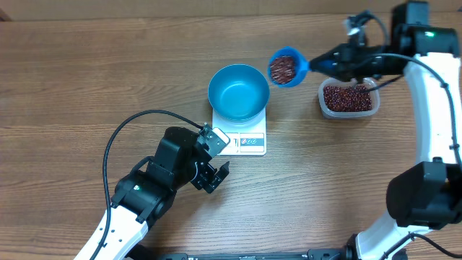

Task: Scoop item into bowl and weigh 150g on scale
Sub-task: 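Carry the bean-filled blue scoop with the right gripper over the teal bowl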

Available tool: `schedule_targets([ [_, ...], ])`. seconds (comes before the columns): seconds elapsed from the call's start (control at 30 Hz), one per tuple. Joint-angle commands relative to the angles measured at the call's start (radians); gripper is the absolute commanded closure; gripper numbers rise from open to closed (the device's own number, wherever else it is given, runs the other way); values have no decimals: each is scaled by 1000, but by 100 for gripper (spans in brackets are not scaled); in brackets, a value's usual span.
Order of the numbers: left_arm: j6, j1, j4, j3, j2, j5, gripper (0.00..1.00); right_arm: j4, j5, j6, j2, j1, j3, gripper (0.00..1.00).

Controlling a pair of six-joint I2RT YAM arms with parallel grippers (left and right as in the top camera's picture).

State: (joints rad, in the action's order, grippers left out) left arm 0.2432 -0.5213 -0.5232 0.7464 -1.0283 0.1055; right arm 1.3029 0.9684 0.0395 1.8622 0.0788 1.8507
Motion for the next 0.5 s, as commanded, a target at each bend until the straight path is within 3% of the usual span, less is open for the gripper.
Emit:
schedule_targets([
  [0.0, 4, 6, 3, -5, -6, 18, 0, -16, -94, -70, -3, -67, 37, 96],
  [0.47, 4, 6, 3, -5, -6, 18, 0, -18, -288, -169, -3, -238, 37, 96],
])
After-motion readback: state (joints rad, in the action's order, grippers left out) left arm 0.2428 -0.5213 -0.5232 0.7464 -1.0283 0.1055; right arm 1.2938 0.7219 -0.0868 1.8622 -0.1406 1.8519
